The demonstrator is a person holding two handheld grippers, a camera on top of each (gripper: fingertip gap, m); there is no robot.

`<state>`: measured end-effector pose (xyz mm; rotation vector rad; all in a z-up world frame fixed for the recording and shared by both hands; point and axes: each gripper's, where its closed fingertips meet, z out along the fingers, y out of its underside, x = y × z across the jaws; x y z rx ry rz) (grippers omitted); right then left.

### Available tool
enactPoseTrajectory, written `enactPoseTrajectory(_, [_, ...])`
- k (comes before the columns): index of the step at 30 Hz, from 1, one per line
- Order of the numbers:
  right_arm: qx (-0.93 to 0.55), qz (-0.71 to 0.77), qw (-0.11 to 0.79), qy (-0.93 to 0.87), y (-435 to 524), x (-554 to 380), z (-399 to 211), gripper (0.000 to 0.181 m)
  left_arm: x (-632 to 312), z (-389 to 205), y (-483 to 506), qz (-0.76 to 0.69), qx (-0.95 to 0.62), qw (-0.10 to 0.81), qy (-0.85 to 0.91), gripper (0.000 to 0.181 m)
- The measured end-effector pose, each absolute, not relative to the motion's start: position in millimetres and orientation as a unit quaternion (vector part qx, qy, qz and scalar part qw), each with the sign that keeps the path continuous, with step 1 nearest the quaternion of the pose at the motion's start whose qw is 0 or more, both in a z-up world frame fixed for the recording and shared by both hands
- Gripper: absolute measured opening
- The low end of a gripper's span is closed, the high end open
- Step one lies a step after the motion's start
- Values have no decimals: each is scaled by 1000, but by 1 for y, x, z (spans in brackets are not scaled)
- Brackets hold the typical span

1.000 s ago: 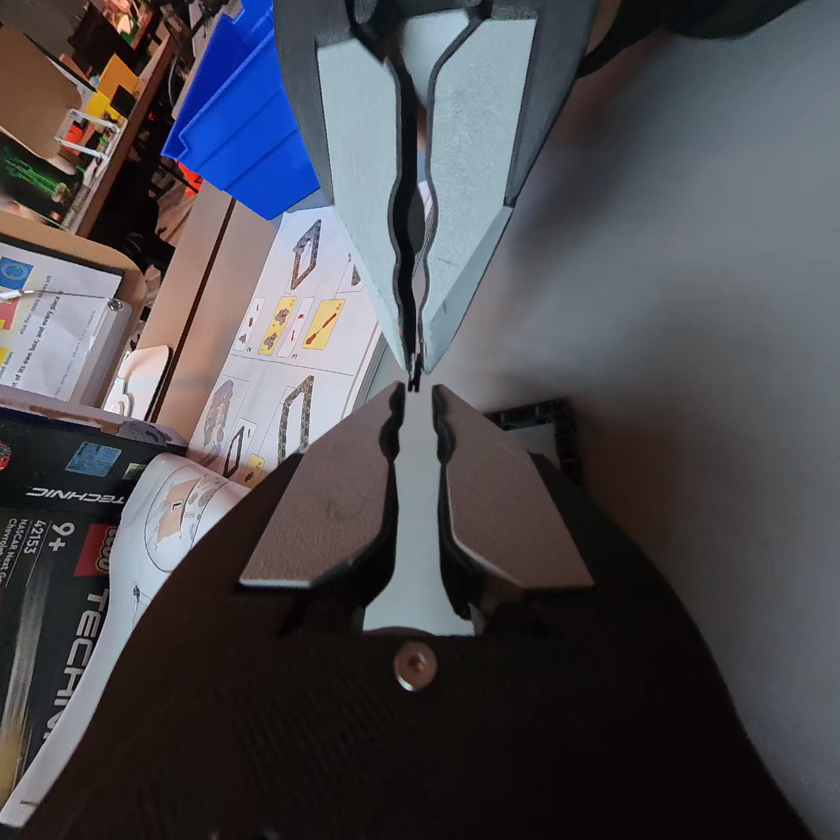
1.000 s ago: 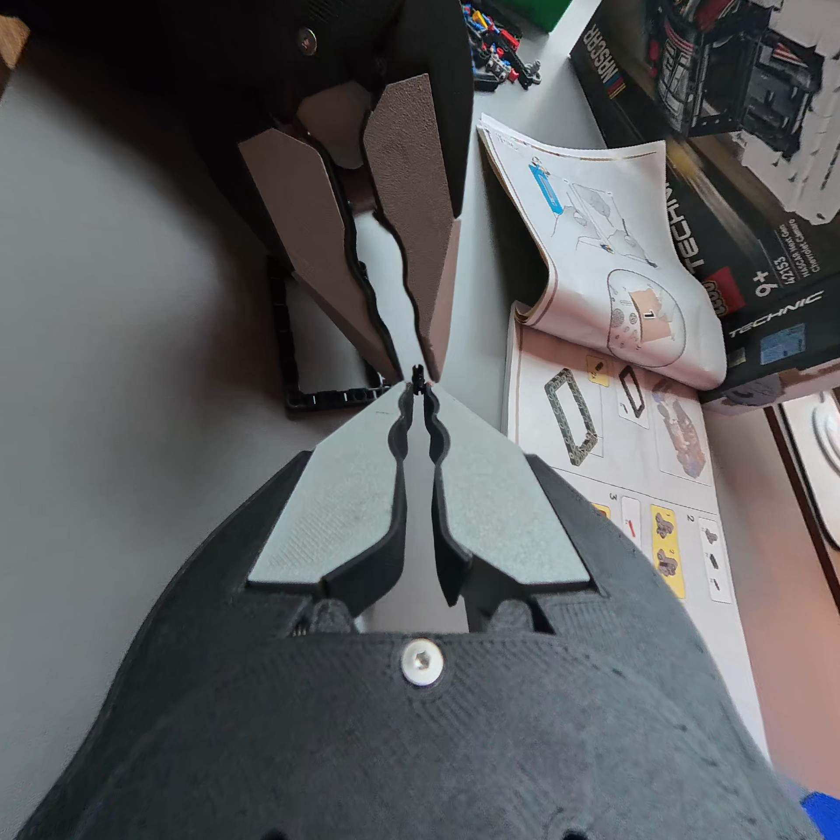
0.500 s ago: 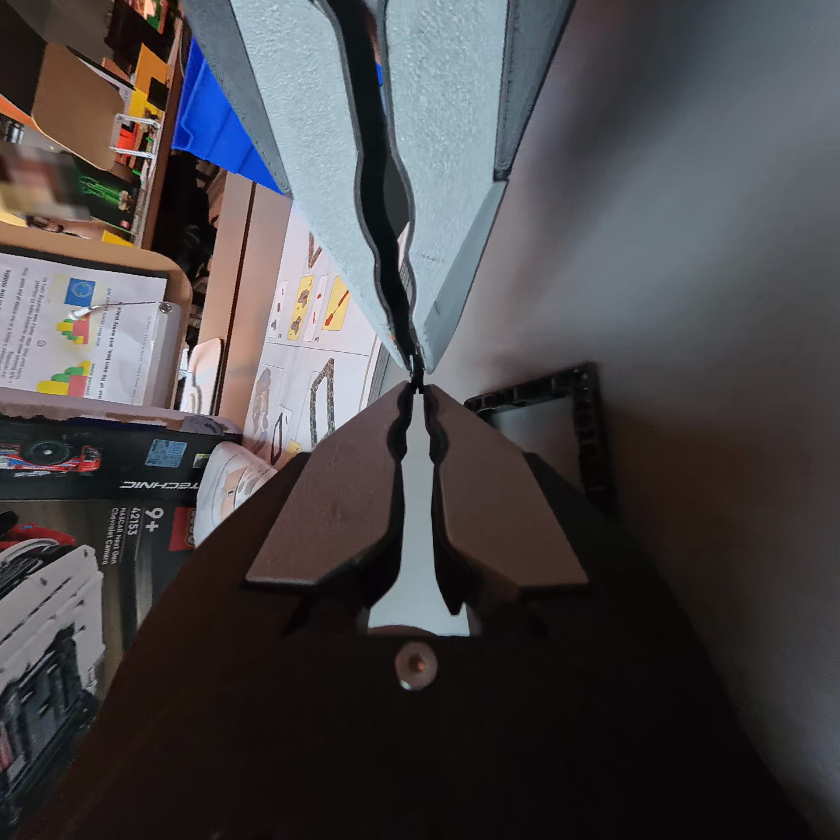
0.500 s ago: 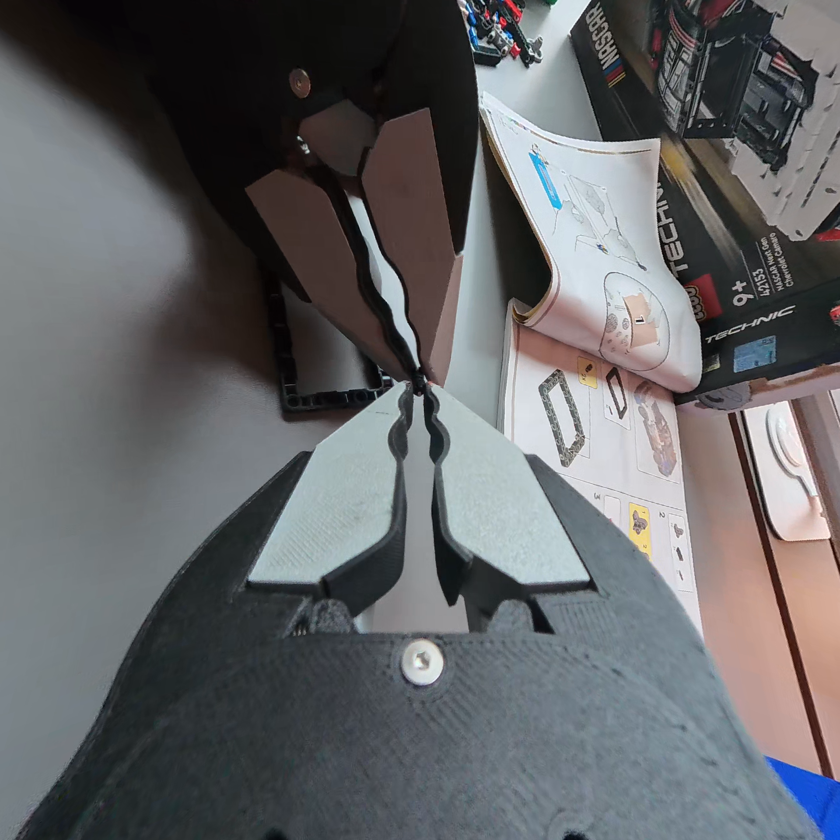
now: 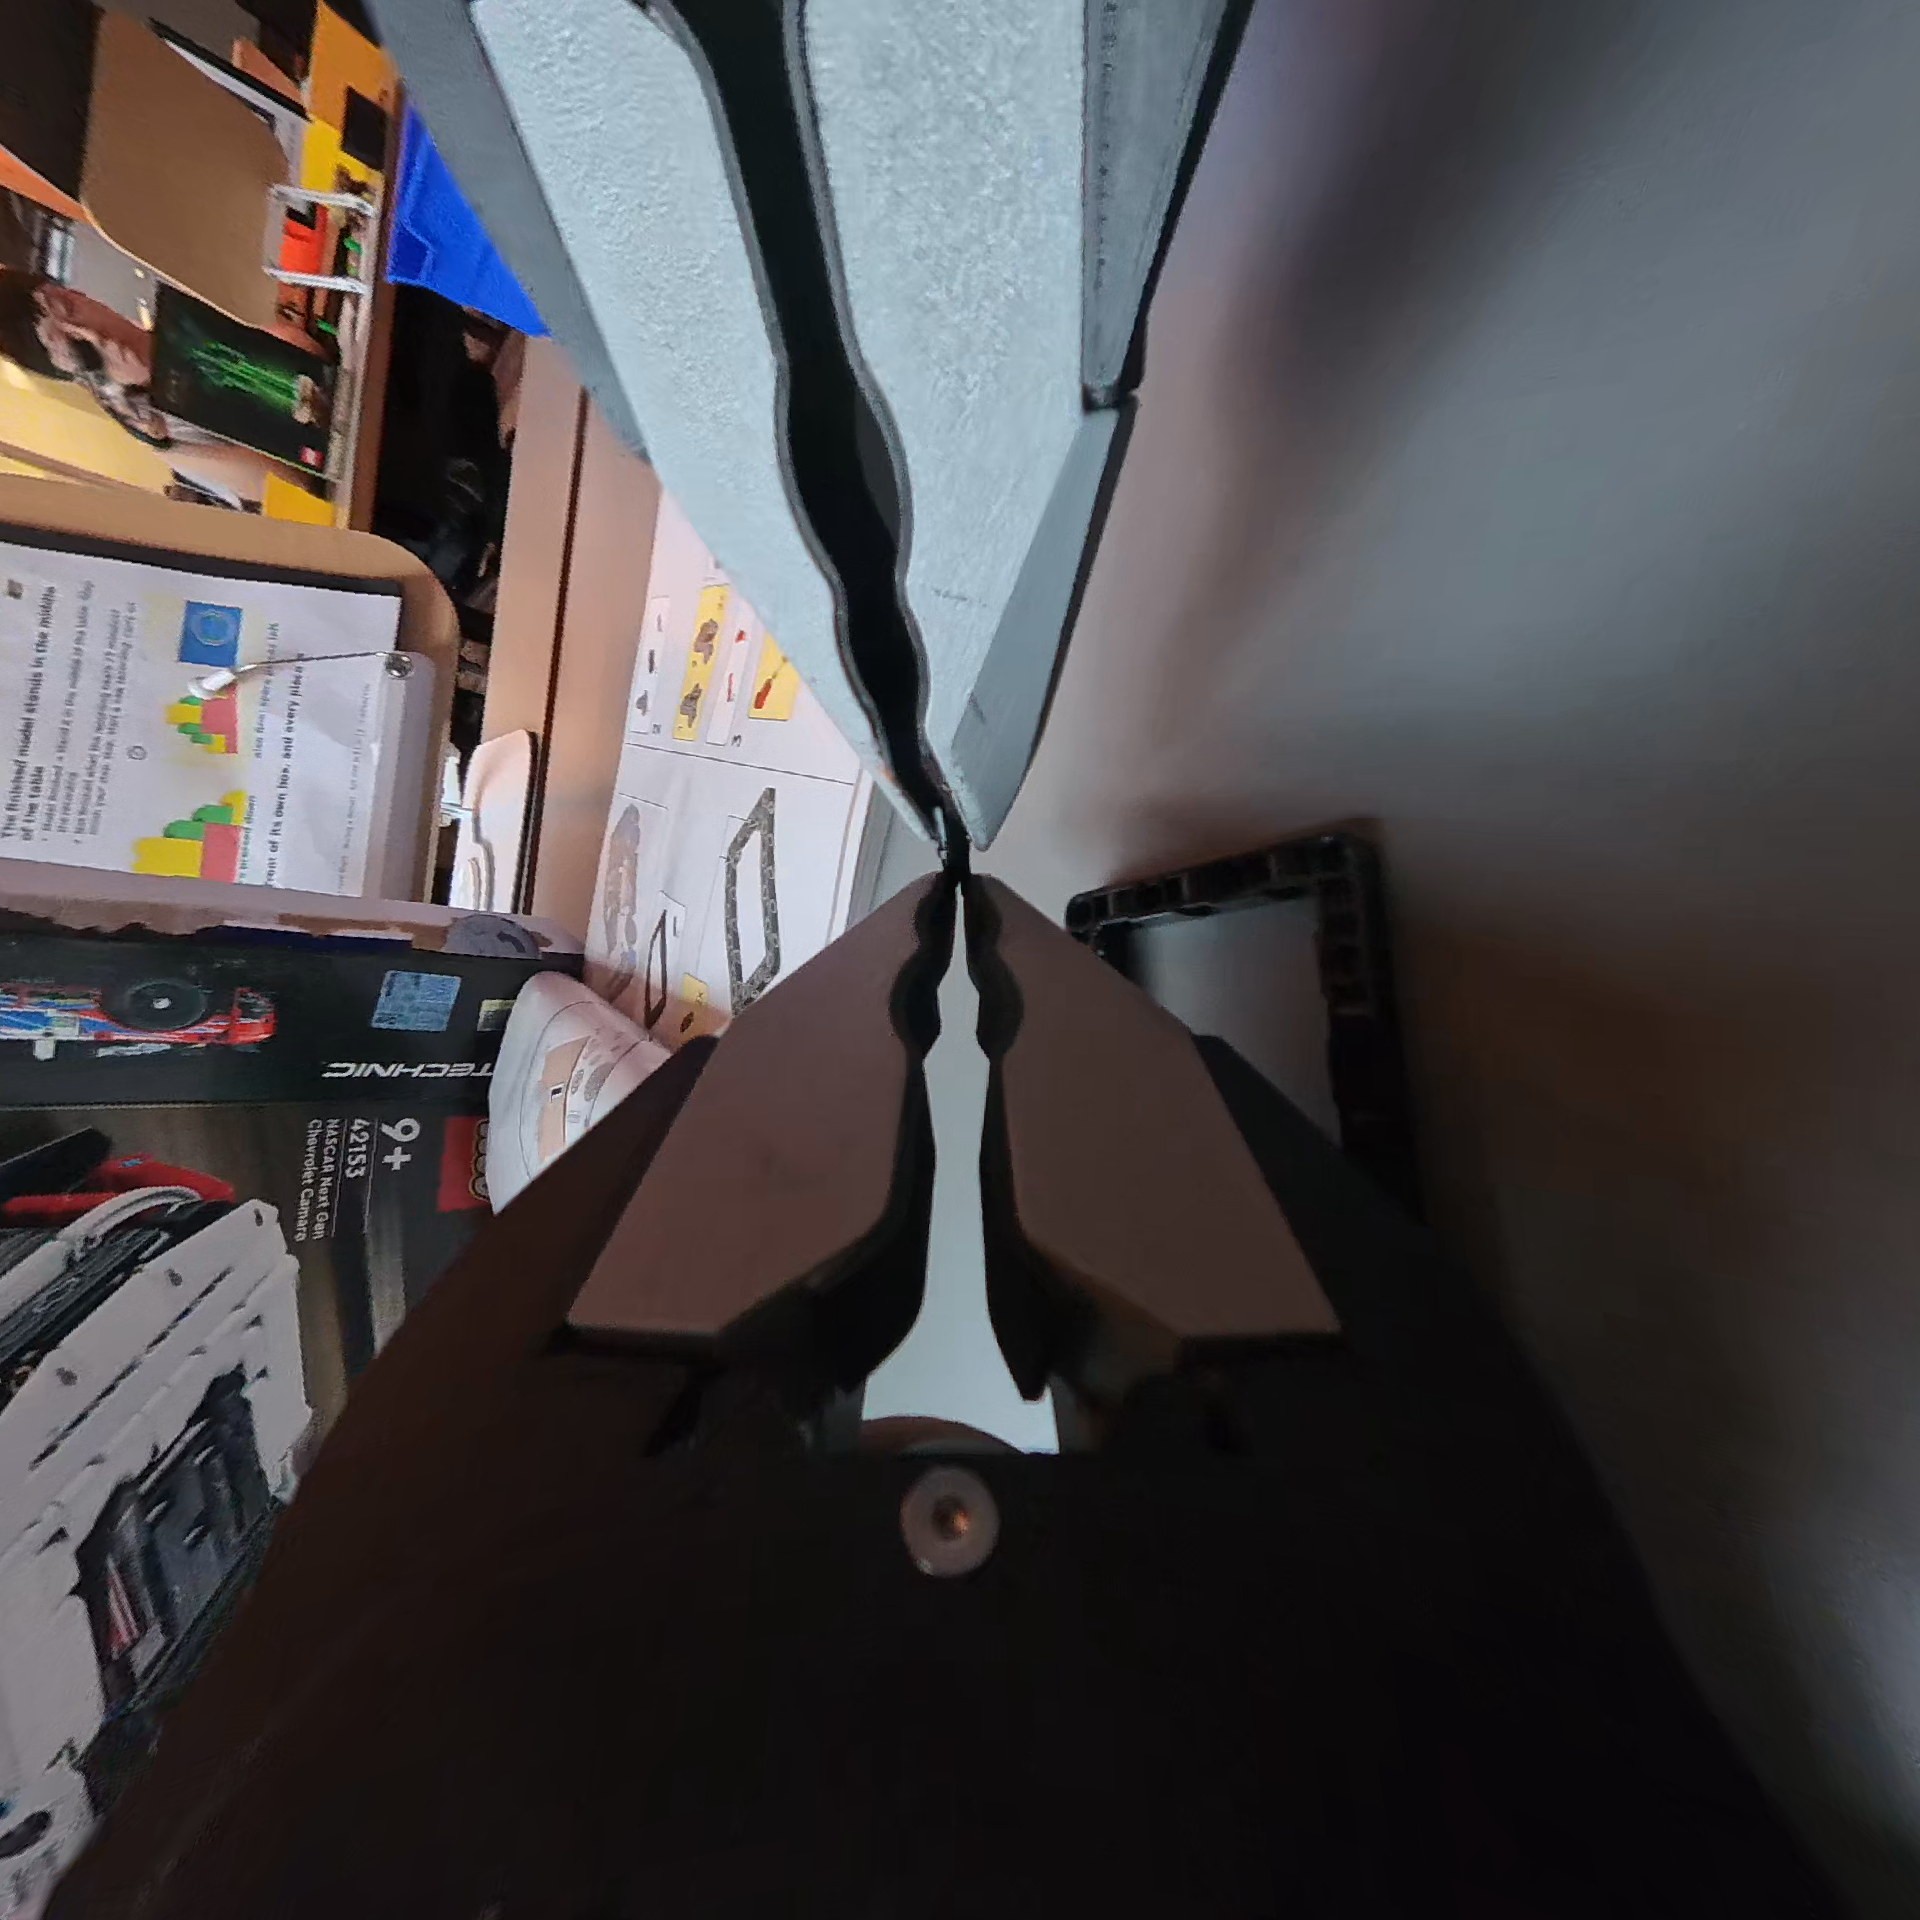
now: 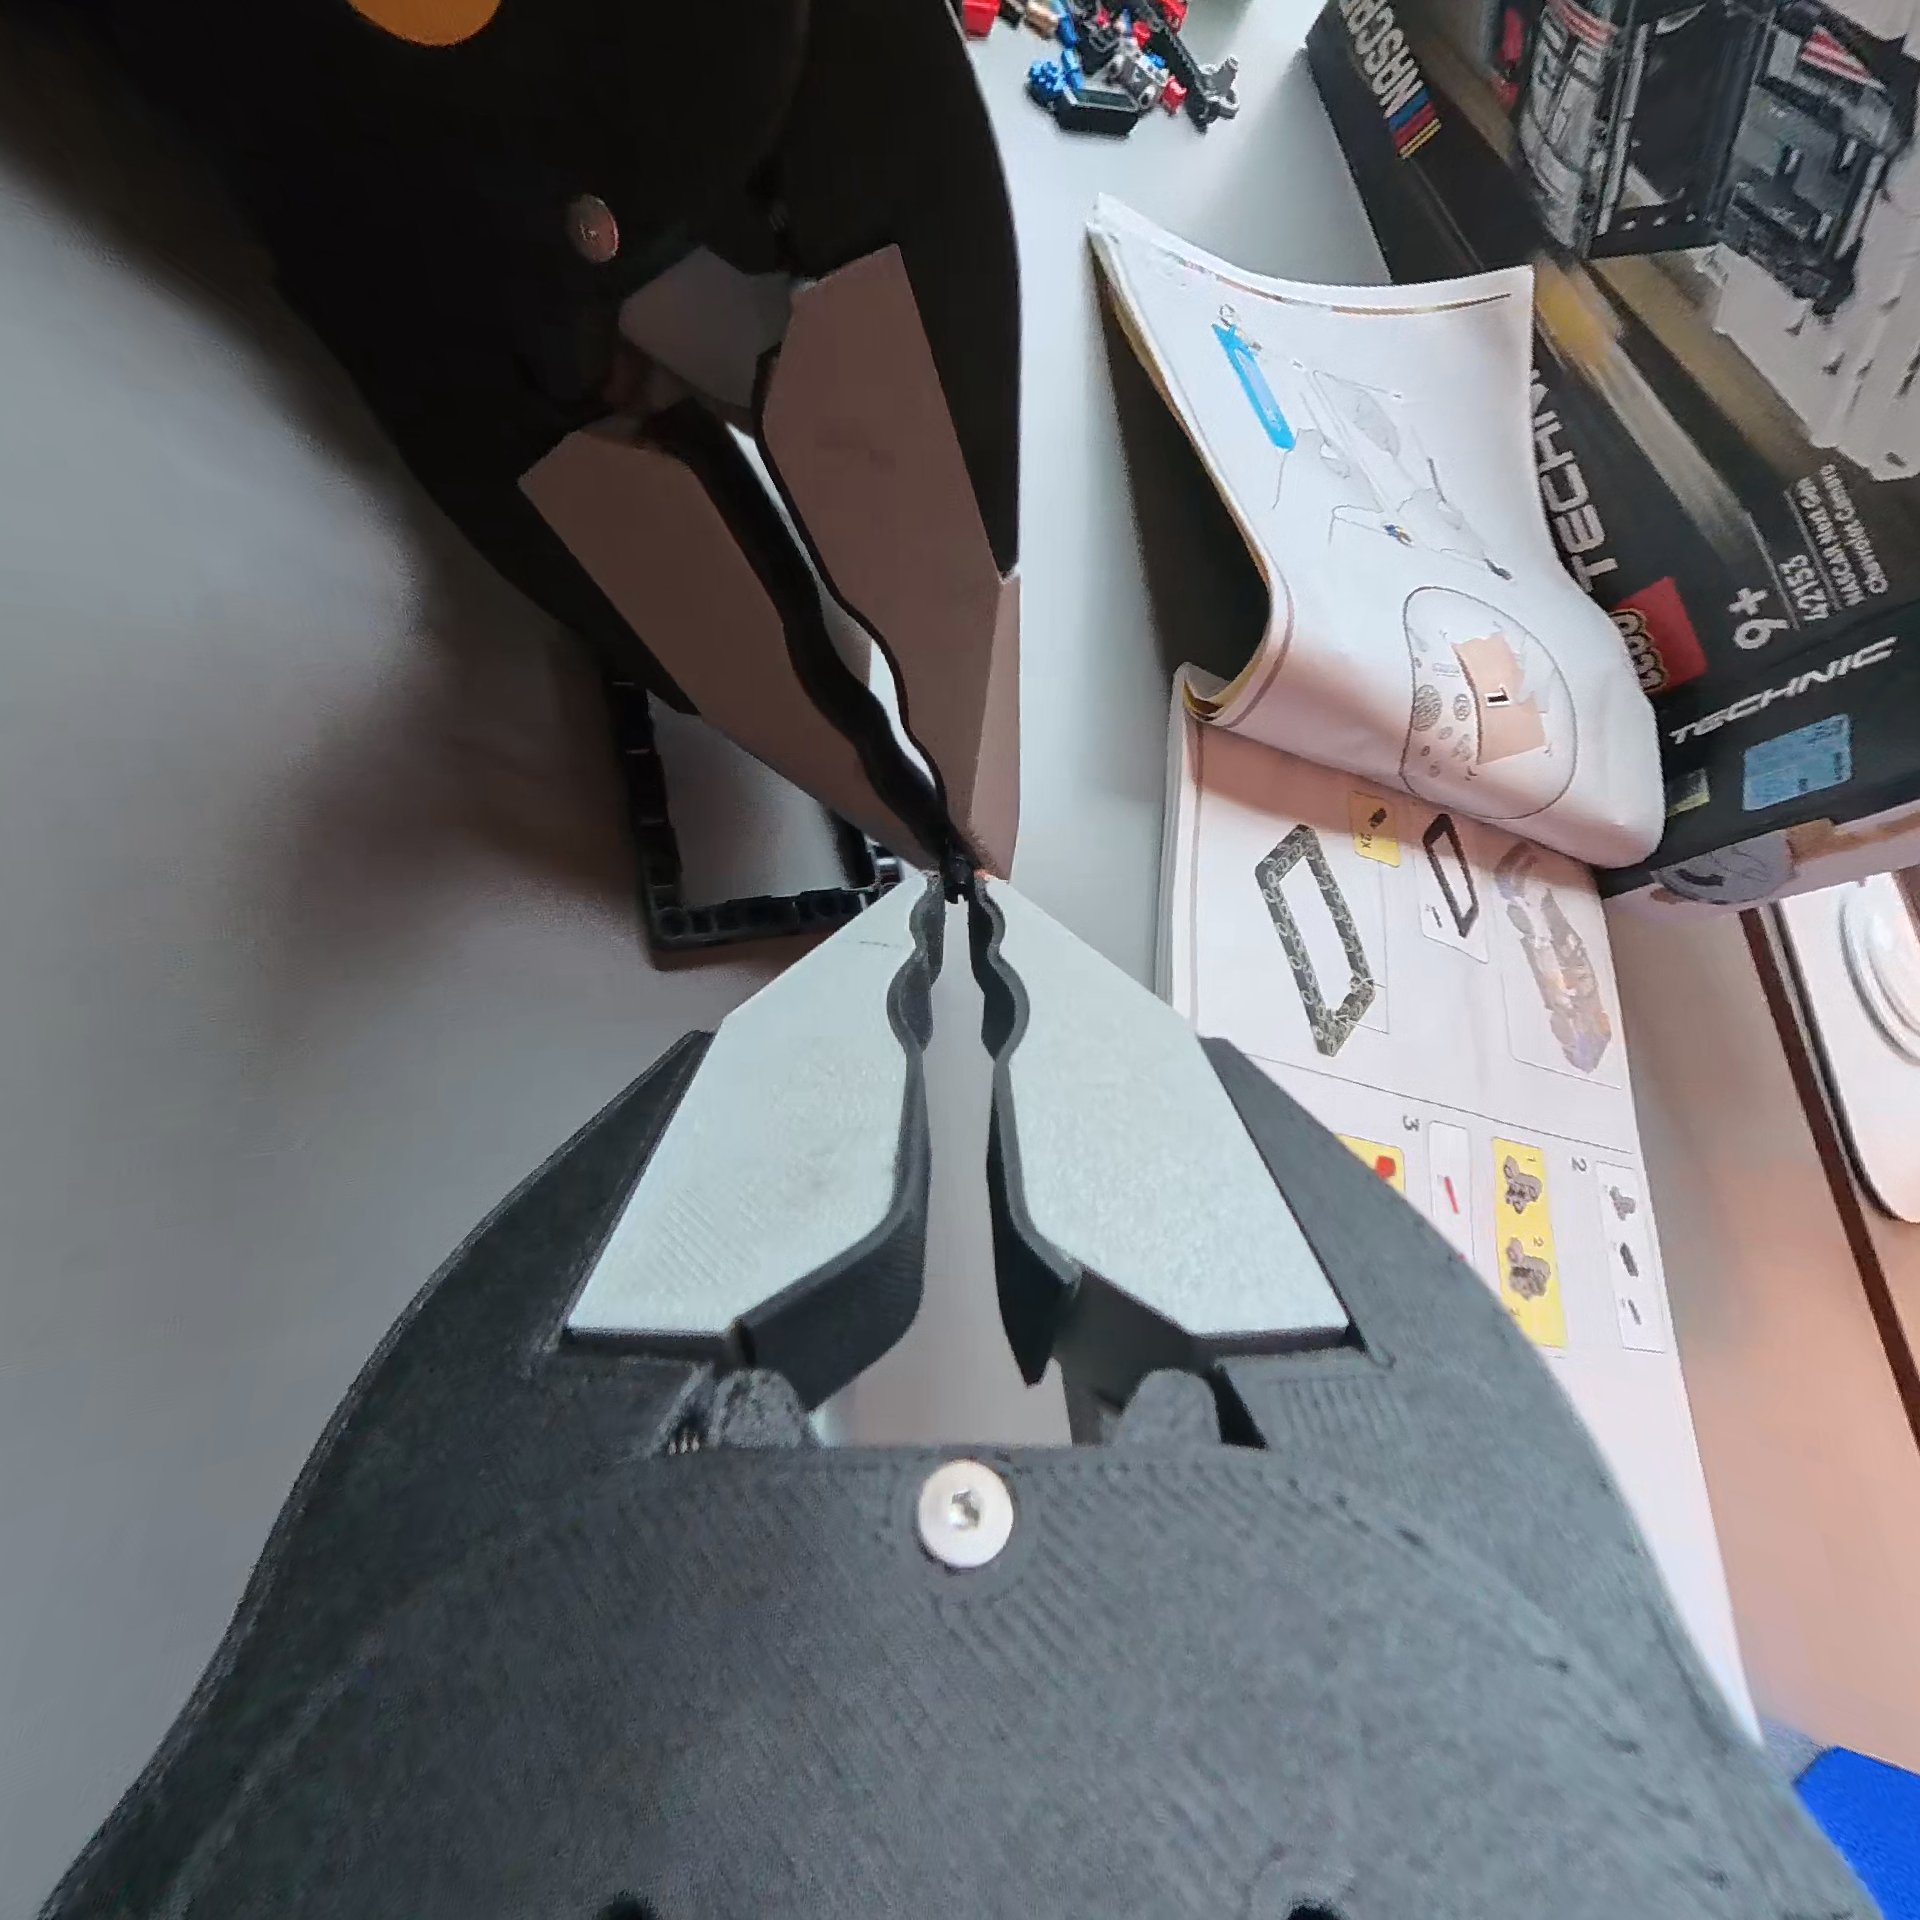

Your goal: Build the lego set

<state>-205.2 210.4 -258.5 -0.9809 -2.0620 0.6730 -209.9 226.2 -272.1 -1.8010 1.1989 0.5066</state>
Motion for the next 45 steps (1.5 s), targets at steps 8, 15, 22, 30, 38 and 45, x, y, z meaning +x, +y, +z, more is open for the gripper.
enactPoseTrajectory(8, [-447,344,320,-761,216,-209,-255,1,-211,-266,231,164,-733,476,457,2])
enactPoseTrajectory(15, [-493,413,249,-724,216,-210,-257,1,-214,-264,230,243,-711,455,478,0])
enactPoseTrajectory(22, [-462,359,307,-751,214,-211,-255,1,-215,-264,229,248,-717,450,471,0])
enactPoseTrajectory(30, [-436,311,339,-773,217,-209,-260,1,-209,-273,232,166,-738,463,461,2])
enactPoseTrajectory(38, [-426,338,330,-771,209,-208,-254,1,-210,-264,225,233,-710,456,483,0])
enactPoseTrajectory(45, [-438,356,337,-754,215,-207,-245,1,-207,-257,232,183,-719,496,452,1])
